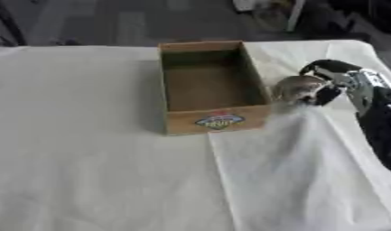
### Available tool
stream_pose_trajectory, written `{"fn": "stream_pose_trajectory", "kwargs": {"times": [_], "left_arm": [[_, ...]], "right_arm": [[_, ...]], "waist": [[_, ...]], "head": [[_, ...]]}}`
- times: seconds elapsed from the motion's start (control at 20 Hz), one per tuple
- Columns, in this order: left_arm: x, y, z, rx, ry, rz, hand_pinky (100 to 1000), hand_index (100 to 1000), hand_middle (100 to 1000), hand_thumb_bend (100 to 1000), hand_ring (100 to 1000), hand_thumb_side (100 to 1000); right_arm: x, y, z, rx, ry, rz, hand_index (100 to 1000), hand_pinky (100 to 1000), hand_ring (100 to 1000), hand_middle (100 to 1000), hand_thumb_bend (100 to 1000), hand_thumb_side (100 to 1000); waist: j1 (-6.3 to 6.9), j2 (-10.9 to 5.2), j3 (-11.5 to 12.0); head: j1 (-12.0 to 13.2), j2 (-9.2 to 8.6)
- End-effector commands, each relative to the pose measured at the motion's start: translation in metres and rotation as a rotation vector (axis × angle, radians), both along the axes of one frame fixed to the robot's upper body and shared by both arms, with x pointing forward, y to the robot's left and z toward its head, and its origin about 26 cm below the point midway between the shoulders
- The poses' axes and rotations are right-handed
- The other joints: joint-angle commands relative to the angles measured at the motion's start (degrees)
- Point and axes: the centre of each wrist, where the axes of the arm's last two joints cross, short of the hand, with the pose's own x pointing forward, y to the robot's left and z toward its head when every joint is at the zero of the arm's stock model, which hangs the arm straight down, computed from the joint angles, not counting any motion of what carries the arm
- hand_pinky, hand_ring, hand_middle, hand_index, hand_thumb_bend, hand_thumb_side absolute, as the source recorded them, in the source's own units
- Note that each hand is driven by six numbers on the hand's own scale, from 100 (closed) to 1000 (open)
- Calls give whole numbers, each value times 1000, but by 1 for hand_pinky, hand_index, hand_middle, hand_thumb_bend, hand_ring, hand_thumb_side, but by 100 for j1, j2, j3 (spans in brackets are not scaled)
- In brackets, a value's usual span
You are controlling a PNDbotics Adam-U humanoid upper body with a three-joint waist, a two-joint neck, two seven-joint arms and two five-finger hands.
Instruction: Pick up objects on the table and place them in the box.
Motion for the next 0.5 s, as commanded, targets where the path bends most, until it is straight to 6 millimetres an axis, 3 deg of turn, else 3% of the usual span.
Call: {"fn": "stream_pose_trajectory", "kwargs": {"times": [0.05,0.5], "left_arm": [[0,1,9,17,-26,-11,511,623,476,410,491,529],[0,1,8,17,-23,-12,512,623,476,411,490,529]], "right_arm": [[2,-2,14,-22,-26,-4,890,765,869,874,398,100],[6,4,25,-10,-55,17,875,733,835,842,350,100]], "waist": [[19,-77,15],[14,-84,3]], "head": [[-25,58],[-52,99]]}}
